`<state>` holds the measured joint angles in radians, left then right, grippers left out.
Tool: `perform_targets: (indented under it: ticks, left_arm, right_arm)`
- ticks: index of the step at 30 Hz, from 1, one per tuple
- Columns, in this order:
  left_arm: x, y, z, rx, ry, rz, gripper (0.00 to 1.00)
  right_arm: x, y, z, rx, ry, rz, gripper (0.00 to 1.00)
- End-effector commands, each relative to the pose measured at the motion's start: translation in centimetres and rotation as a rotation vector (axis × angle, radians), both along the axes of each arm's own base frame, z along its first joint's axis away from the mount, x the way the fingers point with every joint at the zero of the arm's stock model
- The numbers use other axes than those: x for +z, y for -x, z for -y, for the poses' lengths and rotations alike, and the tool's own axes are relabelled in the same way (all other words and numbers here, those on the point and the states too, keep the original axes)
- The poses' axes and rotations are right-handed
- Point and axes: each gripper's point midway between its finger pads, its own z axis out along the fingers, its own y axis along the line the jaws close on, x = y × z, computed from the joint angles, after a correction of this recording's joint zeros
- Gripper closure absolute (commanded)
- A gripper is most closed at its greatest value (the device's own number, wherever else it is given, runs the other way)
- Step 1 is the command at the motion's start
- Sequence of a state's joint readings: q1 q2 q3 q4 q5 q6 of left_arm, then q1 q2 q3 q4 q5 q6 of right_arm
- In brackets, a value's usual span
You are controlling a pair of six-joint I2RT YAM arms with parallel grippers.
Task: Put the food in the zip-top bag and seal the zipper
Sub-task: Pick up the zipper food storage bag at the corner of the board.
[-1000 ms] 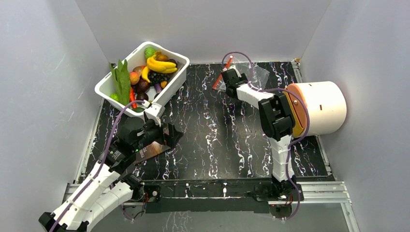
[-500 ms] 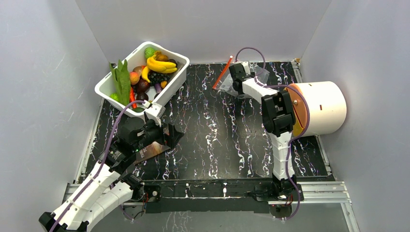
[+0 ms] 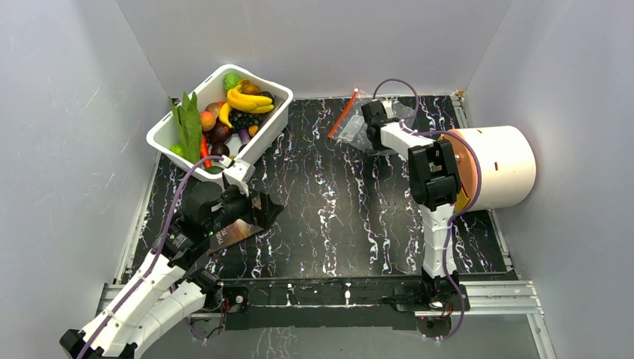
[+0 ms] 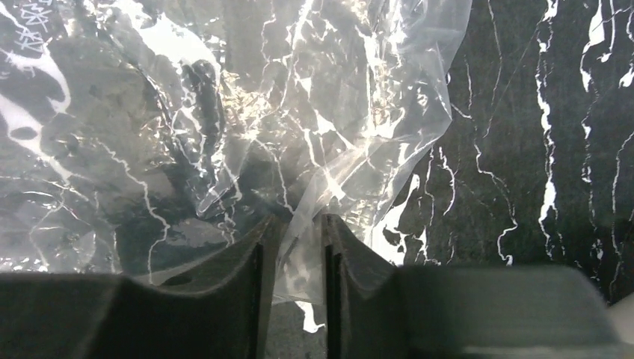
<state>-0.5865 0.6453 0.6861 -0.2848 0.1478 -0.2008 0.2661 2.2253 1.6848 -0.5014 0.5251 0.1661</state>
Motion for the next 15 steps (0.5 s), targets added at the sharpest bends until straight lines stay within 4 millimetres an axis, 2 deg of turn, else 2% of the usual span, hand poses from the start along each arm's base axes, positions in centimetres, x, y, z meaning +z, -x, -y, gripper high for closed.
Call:
perform_targets:
  ticks: [1, 6, 11, 15]
  left_arm:
    - [0.3, 0.1, 0.1, -0.016, 0.005, 0.028, 0.02]
    - [0.1, 0.0, -0.1, -0.001, 0.000, 0.030, 0.02]
    - [0.0, -0.3, -0.3, 0.017, -0.010, 0.027, 0.01]
    - [-0.2, -0.3, -0.2, 0.012, -0.011, 0.028, 0.02]
  right_arm:
    - [3.7, -0.3, -0.4, -0.011, -0.057, 0.089, 0.80]
    - [4.7, 0.8, -1.1, 0.029, -0.100, 0.087, 0.99]
    - [6.4, 2.3, -2.3, 0.091, -0.155, 0.101, 1.00]
    - [7.8, 3.9, -4.4, 0.169, -0.230, 0.117, 1.00]
